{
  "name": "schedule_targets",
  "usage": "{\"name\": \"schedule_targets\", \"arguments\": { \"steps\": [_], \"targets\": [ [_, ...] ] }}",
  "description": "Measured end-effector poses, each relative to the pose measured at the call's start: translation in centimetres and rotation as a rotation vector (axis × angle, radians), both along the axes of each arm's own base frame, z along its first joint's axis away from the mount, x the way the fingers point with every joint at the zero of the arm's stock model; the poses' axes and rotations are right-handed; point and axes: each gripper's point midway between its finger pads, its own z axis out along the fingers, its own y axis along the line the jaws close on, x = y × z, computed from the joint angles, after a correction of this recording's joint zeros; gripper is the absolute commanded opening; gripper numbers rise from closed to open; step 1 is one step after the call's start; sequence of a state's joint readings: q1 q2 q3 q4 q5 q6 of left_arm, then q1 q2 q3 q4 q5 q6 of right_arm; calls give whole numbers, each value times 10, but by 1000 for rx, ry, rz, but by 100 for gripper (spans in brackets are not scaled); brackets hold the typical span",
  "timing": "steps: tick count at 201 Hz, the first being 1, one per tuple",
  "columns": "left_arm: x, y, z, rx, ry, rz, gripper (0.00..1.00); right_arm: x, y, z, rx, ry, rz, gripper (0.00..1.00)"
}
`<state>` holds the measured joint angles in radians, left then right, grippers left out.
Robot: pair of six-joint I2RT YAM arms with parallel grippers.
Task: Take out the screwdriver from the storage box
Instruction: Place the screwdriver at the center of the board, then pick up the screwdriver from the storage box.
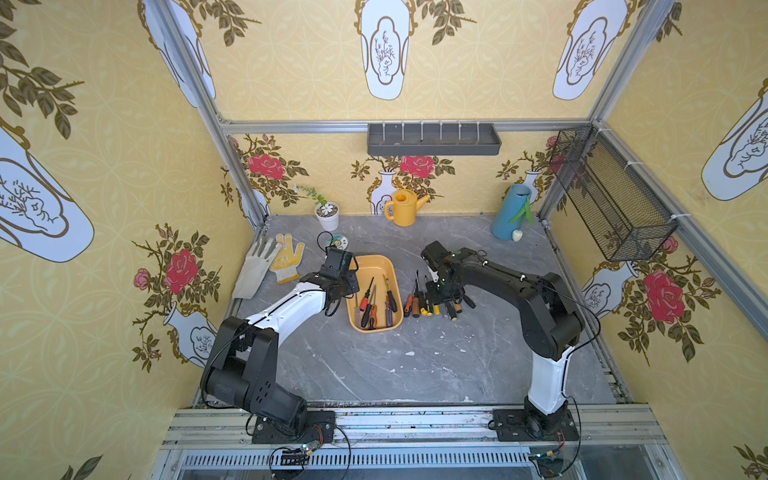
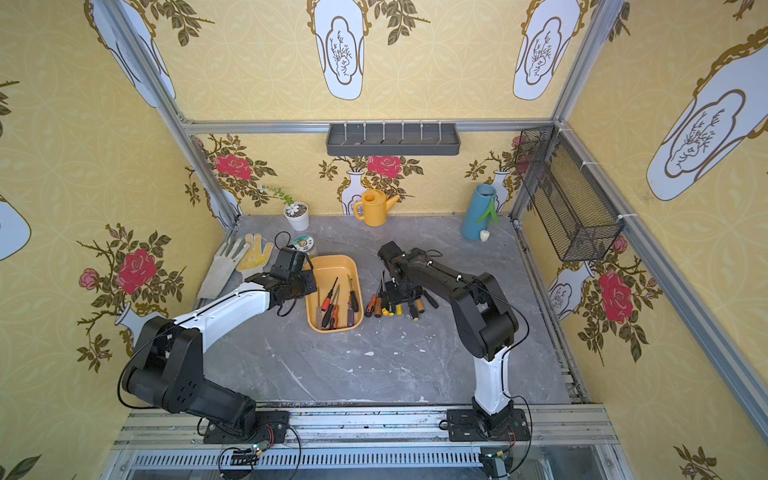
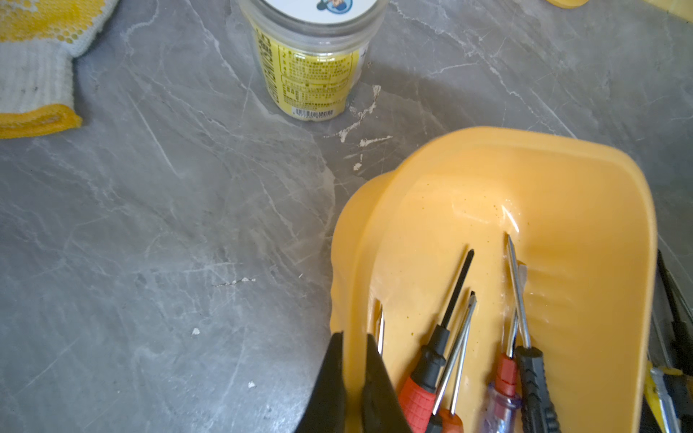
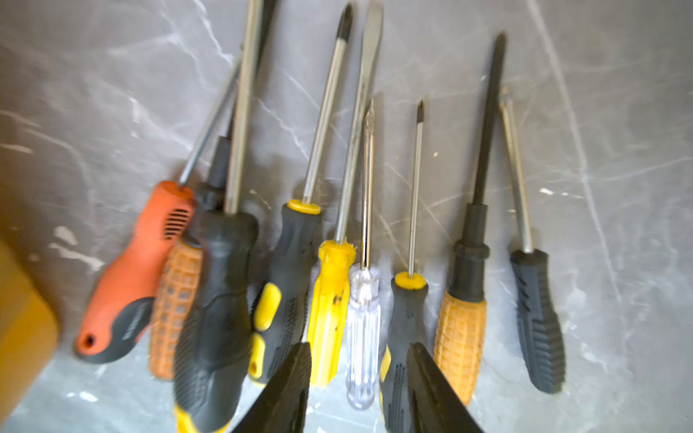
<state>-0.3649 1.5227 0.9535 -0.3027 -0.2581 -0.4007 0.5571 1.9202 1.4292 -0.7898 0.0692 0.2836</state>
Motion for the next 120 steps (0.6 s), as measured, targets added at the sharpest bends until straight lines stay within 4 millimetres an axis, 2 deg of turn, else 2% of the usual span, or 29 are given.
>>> {"name": "schedule_targets", "arguments": {
  "steps": [31,70,91,120],
  "targets": [
    [0,0,1,-3,-2,2,0,6,13,36,52,-104,17,47],
    [-4,1,1,-15,-5,17,0,7,66,74,153,-218,117,46],
    [-4,1,-1,-22,-6,25,0,2,97,78,213,-225,175,45],
    [-5,1,-2,-35,-10,31,0,-7,133,70,287,-187,234,45]
  ]
}}
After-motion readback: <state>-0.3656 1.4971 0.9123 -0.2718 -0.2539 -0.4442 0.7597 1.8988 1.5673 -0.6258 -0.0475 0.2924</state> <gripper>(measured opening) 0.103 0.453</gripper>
